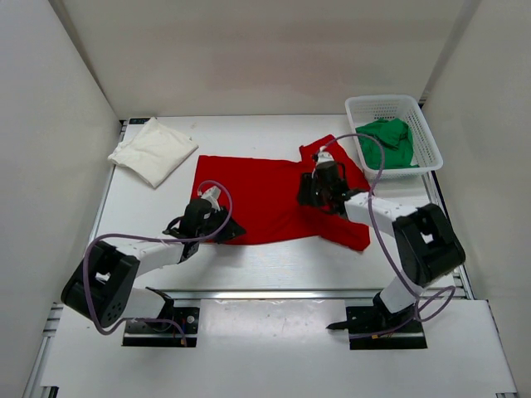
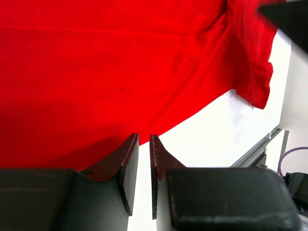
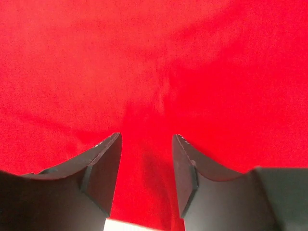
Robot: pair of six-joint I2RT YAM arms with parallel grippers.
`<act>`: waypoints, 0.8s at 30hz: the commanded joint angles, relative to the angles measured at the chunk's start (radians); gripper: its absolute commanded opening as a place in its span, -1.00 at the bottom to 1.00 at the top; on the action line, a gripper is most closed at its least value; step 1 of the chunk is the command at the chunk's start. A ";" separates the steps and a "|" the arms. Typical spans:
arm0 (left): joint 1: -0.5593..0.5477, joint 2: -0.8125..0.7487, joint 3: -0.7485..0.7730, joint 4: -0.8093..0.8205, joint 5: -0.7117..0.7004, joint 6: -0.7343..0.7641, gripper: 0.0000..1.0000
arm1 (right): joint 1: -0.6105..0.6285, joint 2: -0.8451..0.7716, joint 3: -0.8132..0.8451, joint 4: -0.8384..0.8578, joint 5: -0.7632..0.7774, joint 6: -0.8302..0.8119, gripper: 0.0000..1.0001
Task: Fold and stack the t-shirts
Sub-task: Fold the flattened tshirt in 1/3 of the way
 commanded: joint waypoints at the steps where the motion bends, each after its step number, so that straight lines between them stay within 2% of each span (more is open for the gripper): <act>1: -0.006 0.002 0.029 -0.009 -0.022 0.027 -0.46 | 0.008 -0.121 -0.126 0.025 0.040 0.019 -0.10; 3: 0.000 0.019 0.040 -0.013 -0.022 0.036 -0.43 | 0.016 -0.211 -0.203 0.015 0.068 0.036 -0.17; 7: 0.084 0.039 0.014 0.005 -0.005 0.026 -0.46 | -0.030 -0.374 -0.376 0.000 0.097 0.108 -0.67; 10: 0.157 0.031 -0.009 0.011 0.000 0.033 -0.43 | -0.079 -0.510 -0.462 -0.002 0.117 0.131 -0.69; 13: 0.247 0.042 -0.046 0.009 0.036 0.022 -0.44 | -0.190 -0.546 -0.527 -0.017 0.101 0.173 -0.69; 17: 0.409 0.064 -0.138 0.034 0.157 -0.016 -0.47 | -0.327 -0.517 -0.544 -0.162 0.036 0.190 -0.89; 20: 0.532 0.038 -0.215 0.082 0.259 -0.073 -0.48 | -0.384 -0.616 -0.594 -0.204 0.007 0.235 -0.98; 24: 0.611 -0.099 -0.233 -0.097 0.228 -0.011 -0.45 | -0.537 -0.750 -0.683 -0.273 -0.145 0.249 -1.00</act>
